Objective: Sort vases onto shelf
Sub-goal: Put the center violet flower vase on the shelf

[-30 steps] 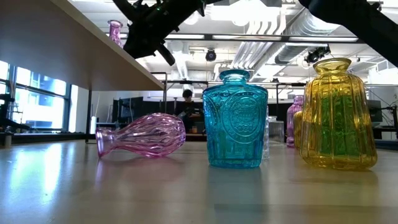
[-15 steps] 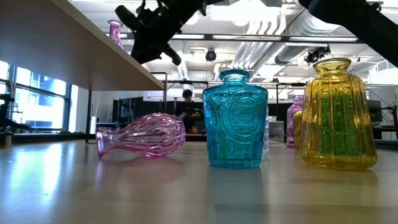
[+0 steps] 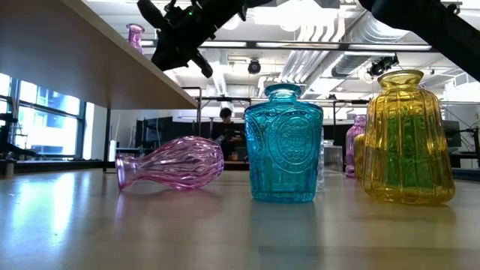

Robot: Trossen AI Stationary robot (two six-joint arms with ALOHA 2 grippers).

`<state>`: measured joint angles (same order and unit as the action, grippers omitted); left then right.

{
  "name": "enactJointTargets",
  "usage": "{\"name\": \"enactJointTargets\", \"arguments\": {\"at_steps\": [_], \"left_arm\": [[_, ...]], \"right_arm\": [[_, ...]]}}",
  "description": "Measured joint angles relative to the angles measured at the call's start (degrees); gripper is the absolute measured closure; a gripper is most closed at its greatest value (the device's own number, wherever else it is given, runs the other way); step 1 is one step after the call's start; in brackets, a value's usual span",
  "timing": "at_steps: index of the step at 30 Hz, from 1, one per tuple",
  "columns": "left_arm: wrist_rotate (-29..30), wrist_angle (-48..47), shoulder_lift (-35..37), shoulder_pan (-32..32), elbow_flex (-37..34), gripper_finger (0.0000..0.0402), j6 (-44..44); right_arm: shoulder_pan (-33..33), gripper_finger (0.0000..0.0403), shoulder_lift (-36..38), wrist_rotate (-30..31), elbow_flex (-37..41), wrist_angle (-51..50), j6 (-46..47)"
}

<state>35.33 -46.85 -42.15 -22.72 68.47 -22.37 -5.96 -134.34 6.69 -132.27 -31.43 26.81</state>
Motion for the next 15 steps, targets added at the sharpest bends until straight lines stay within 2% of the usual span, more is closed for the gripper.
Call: {"name": "enactJointTargets", "arguments": {"at_steps": [9, 15], "left_arm": [[0.00, 0.11, -0.02, 0.00, 0.00, 0.0232, 0.09], [0.00, 0.42, 0.00, 0.02, 0.00, 0.0232, -0.02]], "right_arm": [[0.31, 0.0403, -1.46, -2.61, -0.04, 3.88, 1.69], [0.39, 0.0403, -2.12, -2.14, -0.04, 4.17, 1.70]]}}
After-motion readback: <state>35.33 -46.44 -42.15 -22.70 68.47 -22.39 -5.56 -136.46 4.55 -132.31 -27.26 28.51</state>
